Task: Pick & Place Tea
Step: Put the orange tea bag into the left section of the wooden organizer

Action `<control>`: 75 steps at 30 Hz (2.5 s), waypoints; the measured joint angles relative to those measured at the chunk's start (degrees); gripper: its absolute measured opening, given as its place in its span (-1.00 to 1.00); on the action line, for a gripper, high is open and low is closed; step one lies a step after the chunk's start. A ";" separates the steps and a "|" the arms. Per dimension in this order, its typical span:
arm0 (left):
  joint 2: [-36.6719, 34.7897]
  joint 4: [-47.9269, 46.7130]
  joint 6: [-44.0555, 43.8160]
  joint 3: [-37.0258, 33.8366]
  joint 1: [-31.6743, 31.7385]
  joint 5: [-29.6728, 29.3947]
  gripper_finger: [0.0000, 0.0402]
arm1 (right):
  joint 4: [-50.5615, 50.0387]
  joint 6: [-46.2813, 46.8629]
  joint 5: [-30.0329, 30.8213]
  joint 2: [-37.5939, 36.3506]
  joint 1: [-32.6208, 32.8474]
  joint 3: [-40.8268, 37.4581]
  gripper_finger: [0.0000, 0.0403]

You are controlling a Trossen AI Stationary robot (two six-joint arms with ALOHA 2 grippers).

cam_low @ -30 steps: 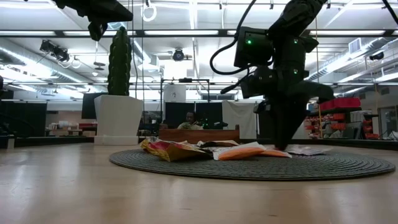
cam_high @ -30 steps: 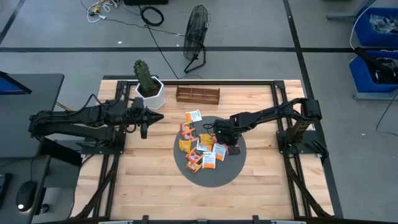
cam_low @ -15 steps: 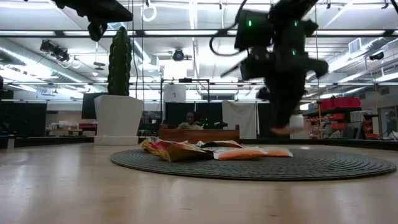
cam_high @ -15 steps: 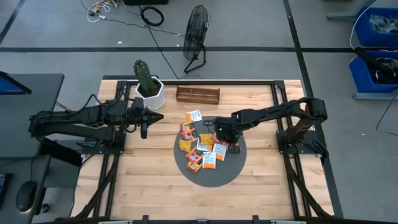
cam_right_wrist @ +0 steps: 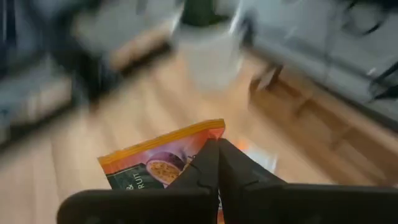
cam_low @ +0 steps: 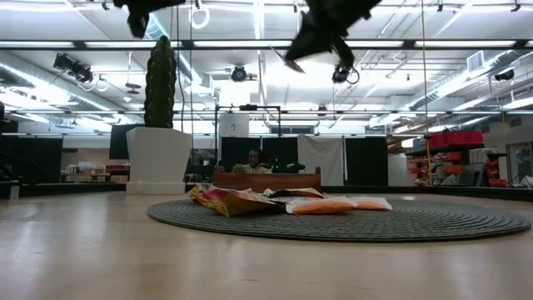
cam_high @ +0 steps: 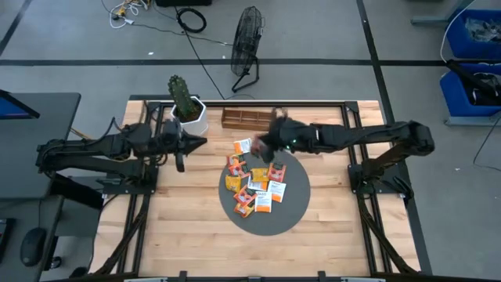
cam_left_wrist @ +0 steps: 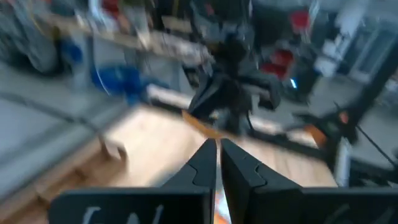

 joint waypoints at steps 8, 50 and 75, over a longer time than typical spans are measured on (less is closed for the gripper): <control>0.58 10.55 14.24 0.02 0.00 -5.99 -0.87 | 21.42 4.04 14.30 0.69 -0.02 0.00 -1.00; 31.52 50.81 1.94 0.02 1.20 -11.04 0.18 | 31.71 1.02 13.57 1.86 0.34 0.00 -1.00; 31.50 51.70 2.61 0.02 3.45 -5.23 0.15 | 31.36 1.25 13.70 1.86 0.55 0.00 -1.00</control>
